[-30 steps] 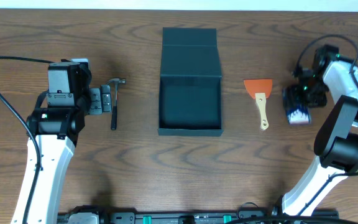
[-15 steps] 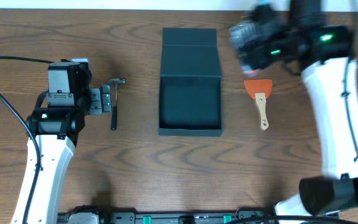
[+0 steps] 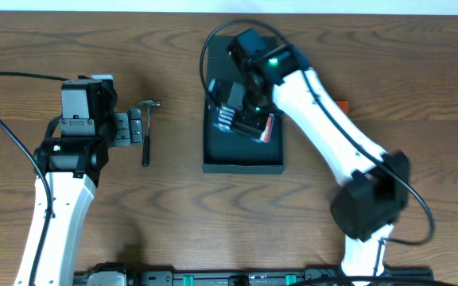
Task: Pack container
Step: 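Carry the screwdriver case into the black box and release it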
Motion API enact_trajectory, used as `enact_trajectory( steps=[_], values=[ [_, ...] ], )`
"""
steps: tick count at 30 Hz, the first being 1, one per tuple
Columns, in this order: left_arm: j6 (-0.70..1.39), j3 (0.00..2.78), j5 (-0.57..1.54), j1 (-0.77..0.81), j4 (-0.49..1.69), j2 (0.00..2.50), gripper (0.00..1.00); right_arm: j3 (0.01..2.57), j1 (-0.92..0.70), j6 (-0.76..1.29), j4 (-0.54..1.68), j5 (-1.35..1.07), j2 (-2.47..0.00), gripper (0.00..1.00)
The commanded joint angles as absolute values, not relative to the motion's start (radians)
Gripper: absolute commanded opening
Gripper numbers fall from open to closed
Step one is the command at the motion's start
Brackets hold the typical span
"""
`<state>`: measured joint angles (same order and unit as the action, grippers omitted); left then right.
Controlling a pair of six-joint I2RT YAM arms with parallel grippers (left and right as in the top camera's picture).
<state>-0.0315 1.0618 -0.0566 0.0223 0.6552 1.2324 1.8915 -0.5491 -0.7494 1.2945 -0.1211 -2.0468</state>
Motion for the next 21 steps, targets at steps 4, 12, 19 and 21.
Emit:
enact_trajectory(
  steps=[4,12,19,21],
  values=[
    [-0.045,1.086,-0.068,0.018,0.660,1.223,0.98,1.894,-0.544,-0.916,1.298,-0.059,-2.123,0.01],
    [-0.045,1.086,-0.068,0.018,0.660,1.223,0.98,1.885,-0.545,-0.959,1.270,-0.111,-2.172,0.01],
    [-0.045,1.086,-0.068,0.018,0.660,1.223,0.98,1.880,-0.545,-0.954,1.271,-0.158,-2.219,0.01],
    [-0.045,1.086,-0.068,0.018,0.659,1.223,0.98,1.879,-0.545,-0.943,1.272,-0.160,-2.228,0.01]
  ],
)
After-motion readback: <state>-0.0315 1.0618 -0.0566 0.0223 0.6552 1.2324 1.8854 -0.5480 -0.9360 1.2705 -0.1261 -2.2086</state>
